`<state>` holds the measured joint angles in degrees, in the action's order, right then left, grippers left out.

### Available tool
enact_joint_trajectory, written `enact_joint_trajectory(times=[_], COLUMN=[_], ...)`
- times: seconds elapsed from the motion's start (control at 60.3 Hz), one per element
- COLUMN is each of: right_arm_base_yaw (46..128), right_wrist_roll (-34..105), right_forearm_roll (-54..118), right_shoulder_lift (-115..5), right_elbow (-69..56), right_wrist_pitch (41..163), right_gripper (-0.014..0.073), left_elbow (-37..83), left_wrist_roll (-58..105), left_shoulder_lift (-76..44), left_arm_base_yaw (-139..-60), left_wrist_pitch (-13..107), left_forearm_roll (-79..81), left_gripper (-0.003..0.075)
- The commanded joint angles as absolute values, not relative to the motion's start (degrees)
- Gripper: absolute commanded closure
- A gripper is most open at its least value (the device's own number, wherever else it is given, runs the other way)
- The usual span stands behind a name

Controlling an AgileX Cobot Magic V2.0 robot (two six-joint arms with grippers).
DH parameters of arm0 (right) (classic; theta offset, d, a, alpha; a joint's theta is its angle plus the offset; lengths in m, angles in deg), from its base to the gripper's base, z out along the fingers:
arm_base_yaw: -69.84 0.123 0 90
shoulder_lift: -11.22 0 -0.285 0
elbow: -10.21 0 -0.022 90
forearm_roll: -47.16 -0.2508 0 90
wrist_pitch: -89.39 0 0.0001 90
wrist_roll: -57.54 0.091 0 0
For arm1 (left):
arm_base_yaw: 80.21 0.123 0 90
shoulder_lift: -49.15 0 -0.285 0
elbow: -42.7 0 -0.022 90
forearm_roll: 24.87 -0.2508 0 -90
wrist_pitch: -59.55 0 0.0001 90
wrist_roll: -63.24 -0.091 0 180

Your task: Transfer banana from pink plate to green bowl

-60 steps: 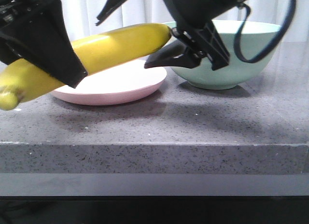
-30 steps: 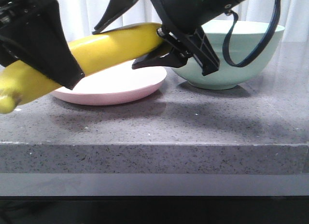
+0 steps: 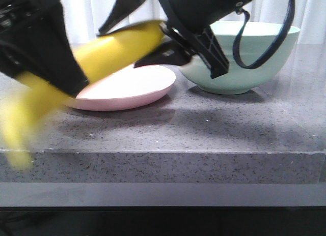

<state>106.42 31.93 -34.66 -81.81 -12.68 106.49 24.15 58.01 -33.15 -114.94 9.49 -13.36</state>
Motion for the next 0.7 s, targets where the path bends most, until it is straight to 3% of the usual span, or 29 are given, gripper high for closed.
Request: enact_joint_trajectory(times=[0.0,0.099,0.414,0.68], right_arm_base_yaw=[106.7,106.7,106.7,106.7], right_wrist_roll=[31.0,31.0,31.0,31.0], right_forearm_roll=[-35.3,-35.3,-35.3,-35.3], right_shoulder_lift=[-79.9,-79.9,-79.9,-79.9], right_elbow=[-10.9,-10.9,-10.9,-10.9], right_wrist_pitch=[108.7,108.7,109.1,109.2], right_gripper=[0.0465,0.0465,0.0465,0.0465], left_elbow=[25.9,25.9,25.9,25.9], left_wrist_roll=[58.0,58.0,58.0,58.0], left_shoulder_lift=[-31.7,-31.7,-29.8,-18.1], left_arm_base_yaw=[-115.4,-115.4,-115.4,-115.2], left_wrist_pitch=[13.1,13.1,12.0,8.1], left_forearm_roll=[-11.8,-12.2,-13.6,-15.5], left_gripper=[0.022,0.0159,0.0158,0.0159])
